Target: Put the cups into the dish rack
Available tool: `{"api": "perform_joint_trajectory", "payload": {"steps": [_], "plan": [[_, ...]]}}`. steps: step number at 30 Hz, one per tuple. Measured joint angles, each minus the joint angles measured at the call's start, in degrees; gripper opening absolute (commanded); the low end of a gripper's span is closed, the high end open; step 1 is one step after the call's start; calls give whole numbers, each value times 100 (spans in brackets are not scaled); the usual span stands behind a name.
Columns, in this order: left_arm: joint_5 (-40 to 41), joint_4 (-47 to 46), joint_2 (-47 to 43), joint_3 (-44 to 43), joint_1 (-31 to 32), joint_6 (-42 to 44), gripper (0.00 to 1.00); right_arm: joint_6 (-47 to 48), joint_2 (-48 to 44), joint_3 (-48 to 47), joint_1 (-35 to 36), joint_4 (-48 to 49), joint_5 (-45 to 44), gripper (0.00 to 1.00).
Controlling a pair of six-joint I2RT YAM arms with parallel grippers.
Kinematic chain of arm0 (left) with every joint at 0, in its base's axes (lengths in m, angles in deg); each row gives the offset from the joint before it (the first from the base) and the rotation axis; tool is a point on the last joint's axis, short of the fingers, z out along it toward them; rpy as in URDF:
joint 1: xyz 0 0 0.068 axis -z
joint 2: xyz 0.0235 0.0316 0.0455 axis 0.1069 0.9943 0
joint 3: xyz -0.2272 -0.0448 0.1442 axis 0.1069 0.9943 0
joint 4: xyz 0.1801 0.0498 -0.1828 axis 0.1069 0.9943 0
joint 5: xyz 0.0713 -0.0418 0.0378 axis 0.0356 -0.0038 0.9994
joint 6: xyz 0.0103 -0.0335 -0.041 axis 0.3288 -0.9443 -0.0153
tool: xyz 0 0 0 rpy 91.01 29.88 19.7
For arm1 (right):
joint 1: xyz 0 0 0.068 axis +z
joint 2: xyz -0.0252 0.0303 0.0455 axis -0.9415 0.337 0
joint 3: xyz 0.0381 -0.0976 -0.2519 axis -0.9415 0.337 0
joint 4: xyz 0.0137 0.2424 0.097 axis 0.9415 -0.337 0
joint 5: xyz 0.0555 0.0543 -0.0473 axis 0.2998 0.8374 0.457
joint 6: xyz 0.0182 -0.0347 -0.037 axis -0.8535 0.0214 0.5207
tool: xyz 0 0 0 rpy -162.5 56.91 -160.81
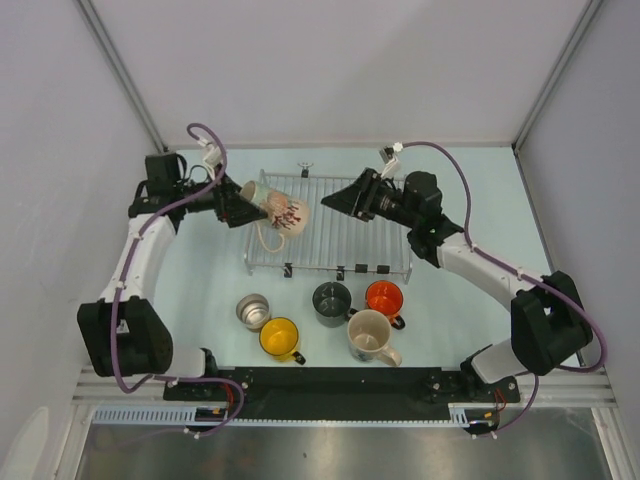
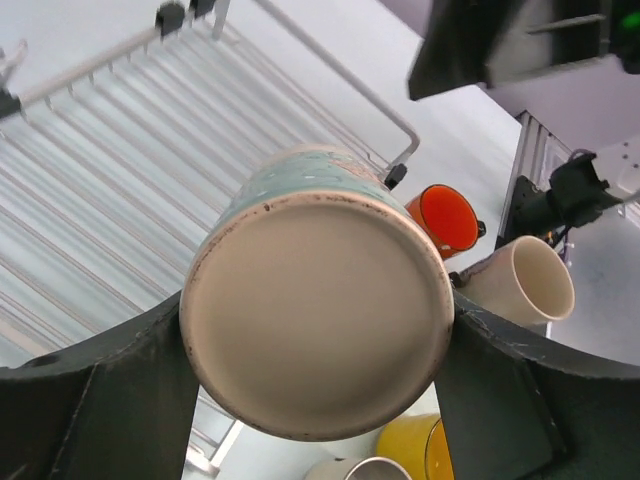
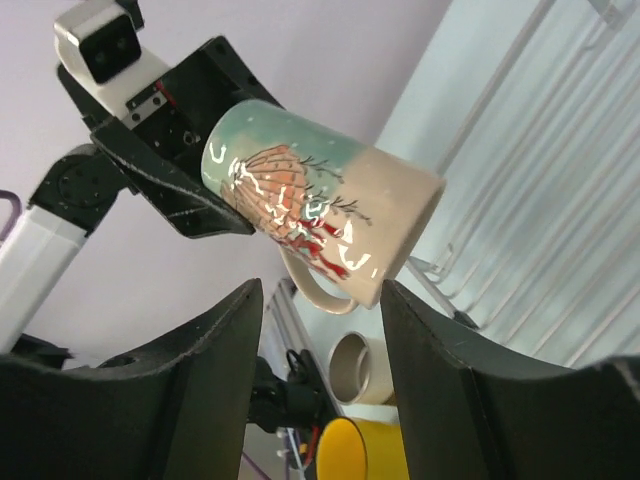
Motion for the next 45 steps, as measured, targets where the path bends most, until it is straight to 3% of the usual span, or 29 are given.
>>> {"api": "perform_joint_trajectory", "payload": {"steps": [3,9,10,11,16,20,28,37,38,39,40,41,43,45], "plan": [[553,-608,68,293,286,-680,0,352,-133,0,55,-514,-146,56],[2024,-1185,402,-175,619,-1209,0,1014,-780,44,142,-1473,-686,56],[2957,-1309,455,-352,828,-1224,0,1241,-1075,52,232,-1698,-907,56],[3023,-1316,455,-361,844,-1226,0,1255,-1091,52,240,-1711,-920,56],[4830,-1427,570,-450,1615,-990,0,1646,-1353,136,540,-2037,-1355,56],[5777,-1241,1130,-824,2153,-680,0,1849,-1370,299,671,-2291,-1609,55],[6732,-859,2061,-1189,2398,-286,0,1985,-1484,597,651,-2450,-1799,55],[7018,-844,2173,-1294,2387,-140,1,2022,-1633,671,612,-2505,-1810,54],[7020,-855,2179,-1294,2387,-140,4,2022,-1635,678,605,-2503,-1810,53],[7020,-866,2186,-1294,2387,-140,14,2022,-1637,688,601,-2500,-1810,54],[7020,-872,2192,-1294,2387,-140,44,2022,-1637,697,595,-2503,-1808,54],[7020,-876,2197,-1294,2387,-140,58,2020,-1637,710,592,-2503,-1808,55],[7020,-890,2197,-1294,2387,-138,79,2022,-1637,734,581,-2507,-1808,55],[7020,-914,2197,-1283,2387,-140,89,2022,-1637,750,575,-2503,-1808,56]]}}
